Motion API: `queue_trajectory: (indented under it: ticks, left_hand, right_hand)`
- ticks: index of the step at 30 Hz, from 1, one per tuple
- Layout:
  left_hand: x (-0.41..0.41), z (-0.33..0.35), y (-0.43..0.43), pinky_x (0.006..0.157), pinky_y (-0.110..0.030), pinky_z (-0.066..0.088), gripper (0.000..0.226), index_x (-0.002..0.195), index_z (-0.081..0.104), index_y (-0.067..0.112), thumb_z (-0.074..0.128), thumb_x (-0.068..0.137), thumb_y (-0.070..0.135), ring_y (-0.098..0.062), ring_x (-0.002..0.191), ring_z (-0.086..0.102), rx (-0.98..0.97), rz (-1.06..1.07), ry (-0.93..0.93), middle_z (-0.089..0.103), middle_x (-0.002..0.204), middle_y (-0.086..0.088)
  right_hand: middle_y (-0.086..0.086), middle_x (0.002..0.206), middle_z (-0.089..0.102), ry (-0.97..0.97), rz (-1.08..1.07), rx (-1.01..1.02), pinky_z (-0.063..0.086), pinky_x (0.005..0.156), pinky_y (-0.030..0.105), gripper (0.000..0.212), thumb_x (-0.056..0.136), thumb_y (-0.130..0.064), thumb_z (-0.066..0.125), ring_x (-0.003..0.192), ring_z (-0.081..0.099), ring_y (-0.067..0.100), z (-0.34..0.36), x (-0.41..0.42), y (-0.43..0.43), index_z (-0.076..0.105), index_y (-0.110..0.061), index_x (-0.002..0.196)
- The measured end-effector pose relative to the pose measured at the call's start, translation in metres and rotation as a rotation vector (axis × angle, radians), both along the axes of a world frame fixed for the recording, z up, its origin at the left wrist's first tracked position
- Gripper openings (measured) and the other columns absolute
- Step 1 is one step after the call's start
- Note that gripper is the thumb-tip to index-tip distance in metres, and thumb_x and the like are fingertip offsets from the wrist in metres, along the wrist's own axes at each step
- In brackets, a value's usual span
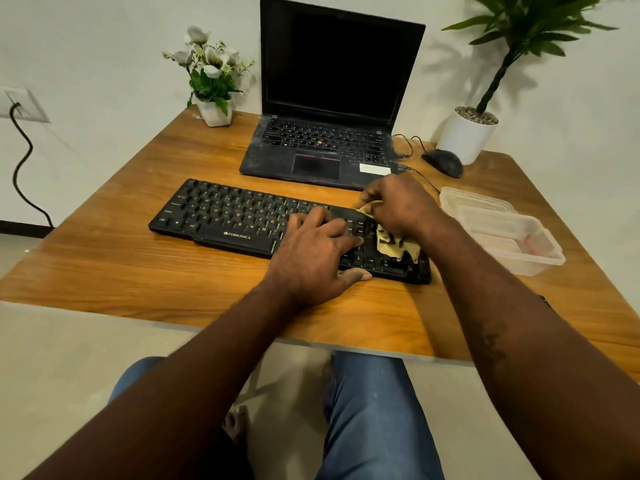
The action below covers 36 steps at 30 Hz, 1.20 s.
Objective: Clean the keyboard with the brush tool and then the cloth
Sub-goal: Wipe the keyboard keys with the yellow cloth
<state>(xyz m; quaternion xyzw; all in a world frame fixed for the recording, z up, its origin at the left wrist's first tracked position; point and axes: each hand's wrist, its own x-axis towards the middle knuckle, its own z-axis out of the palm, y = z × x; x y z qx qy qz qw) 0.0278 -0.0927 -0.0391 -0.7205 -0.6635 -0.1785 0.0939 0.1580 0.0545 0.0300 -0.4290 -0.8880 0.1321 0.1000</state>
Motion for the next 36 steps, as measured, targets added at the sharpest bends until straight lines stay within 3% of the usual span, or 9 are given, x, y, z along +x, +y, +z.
queue_trajectory:
  ticks: [5,9,13,17,21,25,29,36]
  left_hand:
    - [0.0,0.0,0.001,0.101,-0.045,0.036,0.075,0.138,0.062,0.034,0.038,0.087,0.083,-0.019,0.123,0.041,-0.014,0.004,-0.006,0.059,0.119,0.011]
    - [0.0,0.001,0.001,0.103,-0.046,0.036,0.074,0.14,0.06,0.035,0.039,0.088,0.083,-0.019,0.125,0.04,-0.028,0.011,-0.001,0.059,0.121,0.011]
    - [0.0,0.001,0.0,0.104,-0.047,0.035,0.074,0.14,0.059,0.035,0.039,0.088,0.083,-0.019,0.125,0.04,-0.029,0.015,-0.009,0.059,0.122,0.011]
    - [0.0,0.001,0.001,0.103,-0.047,0.036,0.074,0.14,0.059,0.035,0.039,0.088,0.084,-0.019,0.125,0.041,-0.033,0.015,-0.013,0.059,0.12,0.012]
    - [0.0,0.0,0.001,0.102,-0.046,0.035,0.072,0.14,0.059,0.035,0.042,0.088,0.082,-0.018,0.124,0.041,-0.018,0.008,-0.017,0.059,0.12,0.012]
    - [0.001,0.001,0.001,0.101,-0.046,0.035,0.074,0.14,0.06,0.036,0.039,0.087,0.083,-0.018,0.123,0.04,-0.024,0.014,-0.015,0.059,0.12,0.013]
    - [0.0,0.001,0.0,0.099,-0.046,0.036,0.074,0.139,0.061,0.035,0.04,0.086,0.084,-0.019,0.122,0.041,-0.012,0.014,-0.017,0.06,0.118,0.013]
    - [0.003,0.003,-0.001,0.099,-0.045,0.035,0.072,0.139,0.061,0.035,0.046,0.086,0.082,-0.019,0.122,0.04,-0.011,0.024,-0.028,0.06,0.119,0.013]
  right_hand:
    - [-0.006,0.11,0.073,-0.18,0.021,-0.045,0.05,0.09,0.035,0.013,0.096,-0.019,0.071,0.105,0.063,0.014,0.024,0.039,0.027,0.079,-0.029,0.098]
    - [-0.007,0.104,0.072,-0.264,-0.029,-0.039,0.051,0.086,0.032,0.018,0.096,-0.014,0.07,0.099,0.064,0.014,0.029,0.056,0.035,0.077,-0.03,0.095]
    - [-0.002,0.101,0.075,-0.28,-0.172,0.017,0.058,0.085,0.039,0.016,0.093,-0.016,0.07,0.093,0.066,0.019,0.025,0.064,0.035,0.079,-0.028,0.087]
    - [0.01,0.1,0.074,-0.184,-0.296,0.097,0.06,0.078,0.038,0.014,0.088,-0.012,0.069,0.089,0.067,0.027,0.009,0.069,0.01,0.081,-0.017,0.094]
    - [0.015,0.107,0.073,-0.095,-0.406,0.09,0.05,0.074,0.031,0.02,0.086,-0.011,0.07,0.095,0.066,0.033,0.0,0.073,-0.022,0.081,-0.017,0.102]
    - [0.012,0.114,0.075,-0.003,-0.431,0.072,0.046,0.079,0.028,0.03,0.087,-0.008,0.068,0.102,0.068,0.031,-0.002,0.085,-0.055,0.08,-0.019,0.112]
    - [0.01,0.115,0.077,0.122,-0.463,0.133,0.052,0.089,0.032,0.034,0.09,-0.006,0.064,0.101,0.069,0.029,-0.019,0.097,-0.096,0.078,-0.018,0.118]
    - [0.007,0.109,0.075,0.313,-0.477,0.241,0.047,0.083,0.025,0.022,0.094,-0.012,0.068,0.096,0.068,0.022,-0.047,0.098,-0.128,0.078,-0.016,0.113]
